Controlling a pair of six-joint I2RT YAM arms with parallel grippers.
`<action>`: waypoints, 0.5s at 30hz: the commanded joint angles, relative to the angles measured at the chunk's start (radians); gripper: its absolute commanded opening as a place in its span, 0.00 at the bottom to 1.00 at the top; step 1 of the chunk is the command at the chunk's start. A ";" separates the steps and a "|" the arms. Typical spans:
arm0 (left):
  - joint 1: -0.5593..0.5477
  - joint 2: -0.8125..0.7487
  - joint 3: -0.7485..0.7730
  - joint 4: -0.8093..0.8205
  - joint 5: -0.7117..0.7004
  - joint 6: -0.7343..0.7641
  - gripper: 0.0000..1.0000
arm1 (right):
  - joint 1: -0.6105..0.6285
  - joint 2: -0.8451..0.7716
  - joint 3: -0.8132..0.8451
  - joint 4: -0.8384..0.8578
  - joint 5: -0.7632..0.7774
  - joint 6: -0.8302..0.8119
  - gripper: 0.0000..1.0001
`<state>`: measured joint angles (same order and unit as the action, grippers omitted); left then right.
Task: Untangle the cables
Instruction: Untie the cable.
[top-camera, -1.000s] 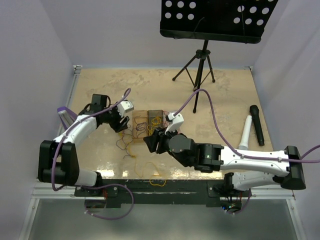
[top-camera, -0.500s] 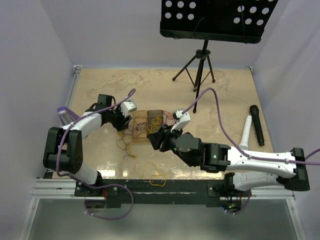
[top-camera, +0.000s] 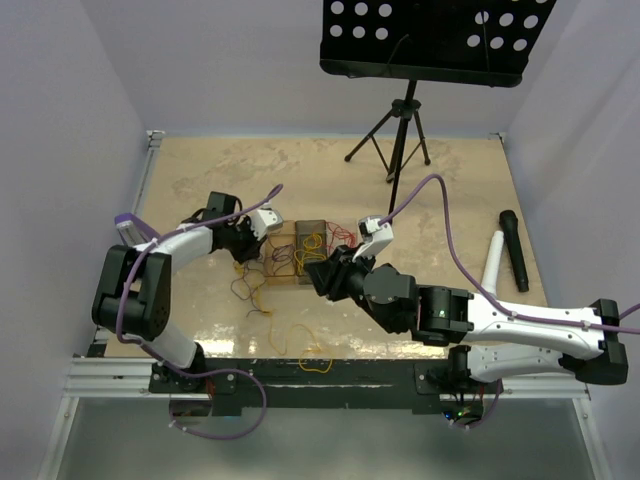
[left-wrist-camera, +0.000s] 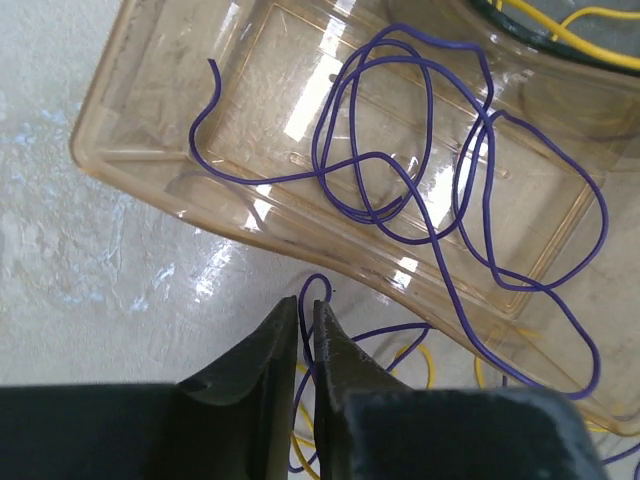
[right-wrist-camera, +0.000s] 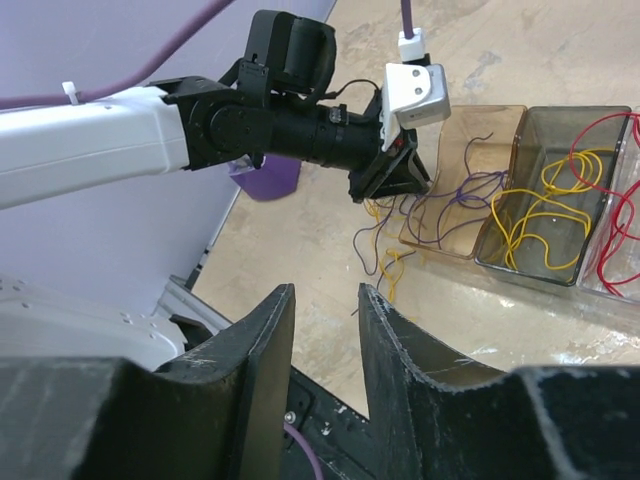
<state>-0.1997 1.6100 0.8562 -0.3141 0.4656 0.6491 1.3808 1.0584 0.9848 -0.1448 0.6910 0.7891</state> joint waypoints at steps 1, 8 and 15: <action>0.000 -0.093 0.023 -0.005 -0.008 0.009 0.09 | 0.000 -0.018 0.020 -0.006 0.041 0.012 0.34; 0.008 -0.309 0.113 -0.167 0.007 0.009 0.00 | 0.000 -0.032 0.018 -0.004 0.056 0.006 0.32; 0.008 -0.512 0.363 -0.471 0.131 -0.011 0.00 | -0.002 -0.051 -0.027 0.063 0.029 -0.030 0.35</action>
<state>-0.1970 1.1847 1.0592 -0.5907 0.4953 0.6472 1.3808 1.0325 0.9802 -0.1493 0.7151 0.7822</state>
